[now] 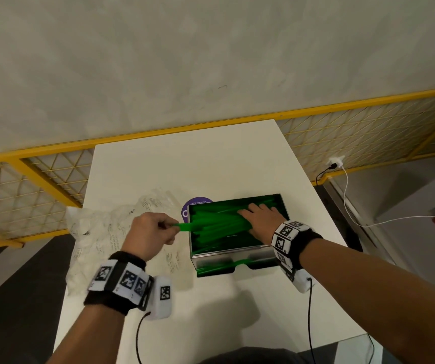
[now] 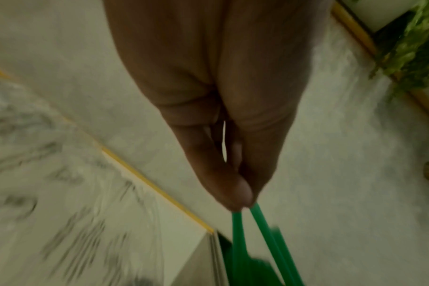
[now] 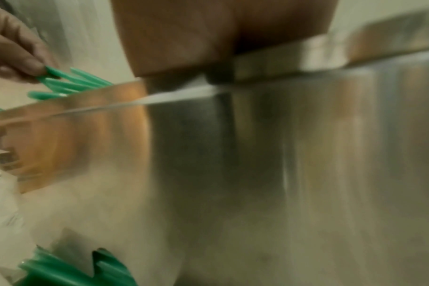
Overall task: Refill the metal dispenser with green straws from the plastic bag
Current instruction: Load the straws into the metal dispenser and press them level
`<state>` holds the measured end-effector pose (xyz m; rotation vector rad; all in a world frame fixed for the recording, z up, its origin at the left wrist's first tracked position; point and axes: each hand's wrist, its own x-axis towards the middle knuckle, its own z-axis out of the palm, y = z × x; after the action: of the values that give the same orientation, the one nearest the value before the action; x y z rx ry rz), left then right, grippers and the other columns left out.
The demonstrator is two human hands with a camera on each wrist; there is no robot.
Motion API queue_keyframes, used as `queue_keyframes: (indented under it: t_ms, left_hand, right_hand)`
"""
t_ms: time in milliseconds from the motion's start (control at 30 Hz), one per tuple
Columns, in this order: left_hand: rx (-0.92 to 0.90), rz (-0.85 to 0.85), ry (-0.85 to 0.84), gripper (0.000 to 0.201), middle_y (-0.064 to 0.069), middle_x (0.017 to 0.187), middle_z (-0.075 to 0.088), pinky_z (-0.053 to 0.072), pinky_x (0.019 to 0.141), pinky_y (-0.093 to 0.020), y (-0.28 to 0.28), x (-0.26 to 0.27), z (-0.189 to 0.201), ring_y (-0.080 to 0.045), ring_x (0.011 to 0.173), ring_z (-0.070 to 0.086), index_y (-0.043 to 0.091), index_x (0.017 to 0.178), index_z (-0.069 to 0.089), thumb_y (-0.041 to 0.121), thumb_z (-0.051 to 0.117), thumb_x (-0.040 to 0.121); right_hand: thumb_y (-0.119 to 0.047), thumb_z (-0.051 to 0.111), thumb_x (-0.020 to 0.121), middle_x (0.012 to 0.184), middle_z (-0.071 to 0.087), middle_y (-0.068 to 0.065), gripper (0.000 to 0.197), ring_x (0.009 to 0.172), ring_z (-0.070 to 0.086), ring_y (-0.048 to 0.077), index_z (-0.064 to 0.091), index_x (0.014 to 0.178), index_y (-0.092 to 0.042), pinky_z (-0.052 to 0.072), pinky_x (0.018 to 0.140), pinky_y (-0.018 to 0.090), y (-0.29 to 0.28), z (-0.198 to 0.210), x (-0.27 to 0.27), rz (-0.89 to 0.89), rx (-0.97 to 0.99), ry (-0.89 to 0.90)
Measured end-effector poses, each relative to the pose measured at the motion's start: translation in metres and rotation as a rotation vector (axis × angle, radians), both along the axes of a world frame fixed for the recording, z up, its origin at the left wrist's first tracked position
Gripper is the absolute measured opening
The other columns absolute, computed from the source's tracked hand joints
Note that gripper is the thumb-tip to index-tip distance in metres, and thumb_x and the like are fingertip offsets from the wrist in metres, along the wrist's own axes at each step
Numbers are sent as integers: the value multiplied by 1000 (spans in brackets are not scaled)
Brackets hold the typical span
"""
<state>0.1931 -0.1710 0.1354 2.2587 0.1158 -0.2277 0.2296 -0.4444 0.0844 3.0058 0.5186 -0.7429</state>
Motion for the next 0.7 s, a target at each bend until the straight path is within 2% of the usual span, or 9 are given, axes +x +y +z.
queue_keyframes:
  t_ms: [100, 167, 233, 267, 333, 433, 533, 600, 700]
  left_hand:
    - [-40, -36, 31, 11, -8, 74, 69, 58, 70, -29, 11, 7, 11, -14, 58, 68, 16, 80, 68, 5, 70, 80]
    - [-72, -73, 99, 19, -3, 92, 65, 58, 77, -37, 7, 6, 8, -18, 65, 71, 27, 92, 63, 13, 70, 80]
    - [-156, -103, 174, 31, 1, 104, 61, 57, 79, -37, -6, 2, -2, -19, 69, 72, 36, 107, 59, 26, 71, 81]
    - [-178, -102, 172, 35, 1, 106, 61, 57, 78, -35, -13, 0, -8, -18, 69, 72, 35, 114, 58, 30, 71, 82]
    - [-123, -48, 101, 34, 0, 104, 63, 56, 70, -24, -27, -2, -18, -10, 60, 69, 26, 116, 61, 31, 69, 83]
    - [-59, 62, 6, 16, -5, 92, 69, 46, 54, -7, -40, -1, -24, 2, 45, 59, 13, 99, 70, 20, 67, 86]
    - [-78, 100, 5, 12, -5, 81, 68, 45, 51, -4, -38, -1, -20, -3, 51, 61, 8, 94, 72, 12, 69, 84]
    - [-85, 105, 3, 6, -1, 69, 67, 45, 50, -4, -28, 0, -9, -7, 53, 62, 10, 88, 73, 10, 71, 82]
    - [-44, 79, -19, 9, 0, 64, 68, 45, 51, -3, 1, 2, 17, 0, 48, 62, 17, 78, 72, 8, 73, 79]
  right_hand:
    - [-22, 48, 95, 147, 27, 10, 59, 132, 30, 33, 21, 147, -22, 29, 107, 51, 3, -1, 1, -12, -7, 23]
    - [-23, 48, 95, 147, 26, 11, 58, 132, 30, 33, 21, 147, -21, 29, 107, 51, 5, -2, 1, -21, -10, 27]
    - [-24, 49, 95, 147, 26, 10, 58, 132, 30, 33, 22, 146, -21, 29, 107, 51, 6, -2, 1, -35, -10, 25]
    - [-24, 50, 95, 147, 26, 10, 58, 132, 30, 33, 22, 146, -21, 29, 107, 51, 7, -3, 1, -42, -9, 25]
    - [-24, 50, 95, 147, 27, 10, 58, 132, 31, 33, 23, 146, -21, 29, 107, 51, 6, -3, 0, -50, -1, 23]
    - [-24, 50, 95, 147, 27, 10, 58, 132, 31, 33, 23, 146, -21, 29, 107, 51, 5, -4, -1, -55, 16, 17]
    - [-24, 50, 95, 147, 27, 10, 58, 132, 31, 32, 24, 146, -23, 28, 108, 51, 3, -4, -1, -68, 36, 21]
    - [-25, 51, 94, 148, 27, 9, 58, 133, 31, 32, 24, 146, -23, 27, 108, 51, 2, -5, -1, -78, 46, 22]
    - [-26, 52, 94, 148, 26, 8, 59, 133, 30, 32, 24, 146, -24, 27, 109, 52, 2, -7, 0, -88, 49, 25]
